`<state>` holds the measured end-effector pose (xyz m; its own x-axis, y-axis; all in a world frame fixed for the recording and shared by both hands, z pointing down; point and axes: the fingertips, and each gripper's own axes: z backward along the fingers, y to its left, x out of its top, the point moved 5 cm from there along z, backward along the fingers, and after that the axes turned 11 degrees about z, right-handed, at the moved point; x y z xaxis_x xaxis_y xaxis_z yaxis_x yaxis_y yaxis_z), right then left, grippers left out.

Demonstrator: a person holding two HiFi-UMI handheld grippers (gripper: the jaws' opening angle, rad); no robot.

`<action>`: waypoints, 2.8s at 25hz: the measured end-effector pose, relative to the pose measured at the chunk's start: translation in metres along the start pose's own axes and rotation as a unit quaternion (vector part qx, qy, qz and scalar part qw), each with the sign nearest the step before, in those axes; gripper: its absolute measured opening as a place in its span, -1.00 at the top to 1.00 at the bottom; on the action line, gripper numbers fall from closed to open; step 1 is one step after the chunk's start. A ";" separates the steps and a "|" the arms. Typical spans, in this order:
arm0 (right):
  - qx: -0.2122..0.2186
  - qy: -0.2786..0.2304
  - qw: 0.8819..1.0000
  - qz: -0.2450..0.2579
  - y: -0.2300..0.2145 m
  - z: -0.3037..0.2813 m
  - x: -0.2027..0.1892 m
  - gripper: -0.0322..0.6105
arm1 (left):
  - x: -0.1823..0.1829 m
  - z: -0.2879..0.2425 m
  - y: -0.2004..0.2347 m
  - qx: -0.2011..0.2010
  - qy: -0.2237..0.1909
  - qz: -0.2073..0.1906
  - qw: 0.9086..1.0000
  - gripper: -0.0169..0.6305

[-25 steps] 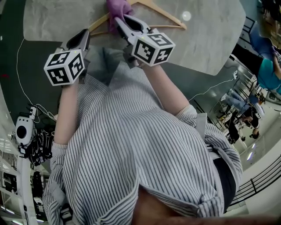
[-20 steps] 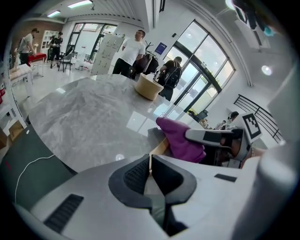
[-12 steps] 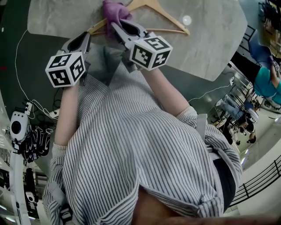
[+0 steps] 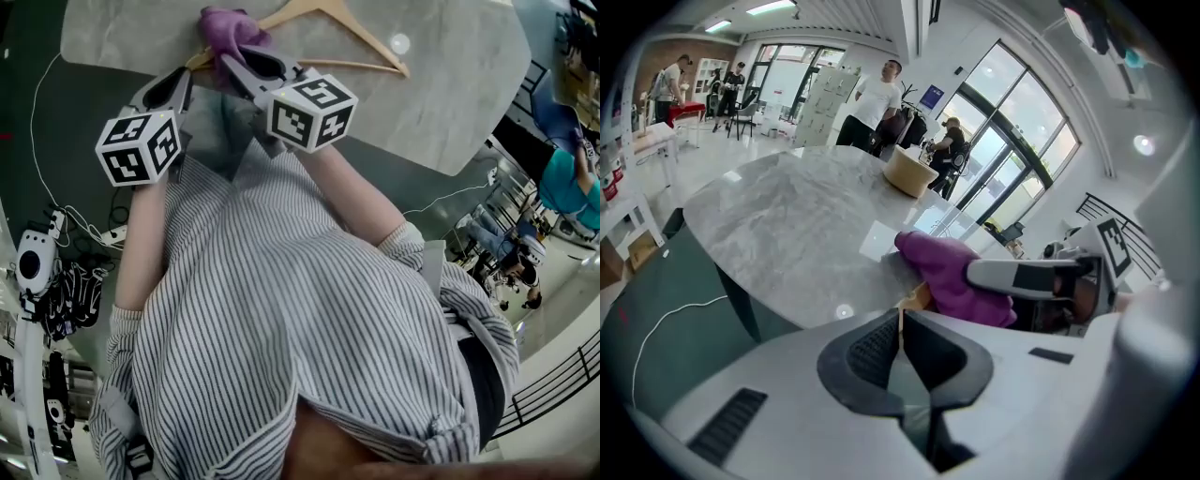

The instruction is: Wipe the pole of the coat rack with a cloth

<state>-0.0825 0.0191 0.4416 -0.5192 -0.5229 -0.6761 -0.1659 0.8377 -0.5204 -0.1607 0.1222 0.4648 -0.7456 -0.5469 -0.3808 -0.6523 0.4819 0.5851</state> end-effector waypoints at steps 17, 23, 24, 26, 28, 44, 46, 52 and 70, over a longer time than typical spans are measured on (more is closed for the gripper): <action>0.064 0.018 0.998 0.001 0.017 -0.018 -0.005 0.69 | -0.003 -0.004 0.001 0.002 0.002 0.004 1.000 0.89; 0.079 0.016 0.997 -0.004 0.024 -0.009 -0.010 0.69 | -0.007 0.000 -0.005 0.002 0.002 -0.002 1.000 0.89; 0.080 0.015 0.997 -0.005 0.025 -0.008 -0.011 0.69 | -0.007 0.001 -0.005 0.001 0.002 -0.004 1.000 0.89; 0.078 0.012 0.997 -0.008 0.025 -0.005 -0.012 0.69 | -0.007 0.002 -0.006 -0.001 0.004 -0.006 1.000 0.89; 0.076 0.011 0.997 -0.009 0.021 -0.002 -0.013 0.69 | -0.006 0.000 -0.008 -0.003 0.008 -0.009 1.000 0.89; 0.021 -0.018 0.998 -0.051 -0.013 0.036 -0.020 0.69 | 0.005 -0.022 -0.044 -0.029 0.045 -0.059 0.997 0.89; 0.009 -0.026 0.998 -0.060 -0.023 0.040 -0.020 0.69 | 0.010 -0.033 -0.051 -0.037 0.055 -0.072 0.995 0.89; -0.016 -0.044 0.996 -0.082 -0.033 0.054 -0.023 0.69 | 0.013 -0.045 -0.067 -0.053 0.079 -0.099 0.991 0.89; -0.117 -0.104 0.977 -0.142 -0.068 0.097 -0.031 0.69 | 0.018 -0.086 -0.116 -0.115 0.148 -0.170 0.967 0.89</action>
<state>0.0267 -0.0373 0.4475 -0.2460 -0.7401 -0.6259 -0.4784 0.6543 -0.5857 -0.0865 -0.0021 0.4515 -0.3986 -0.8360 -0.3772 -0.7797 0.0923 0.6194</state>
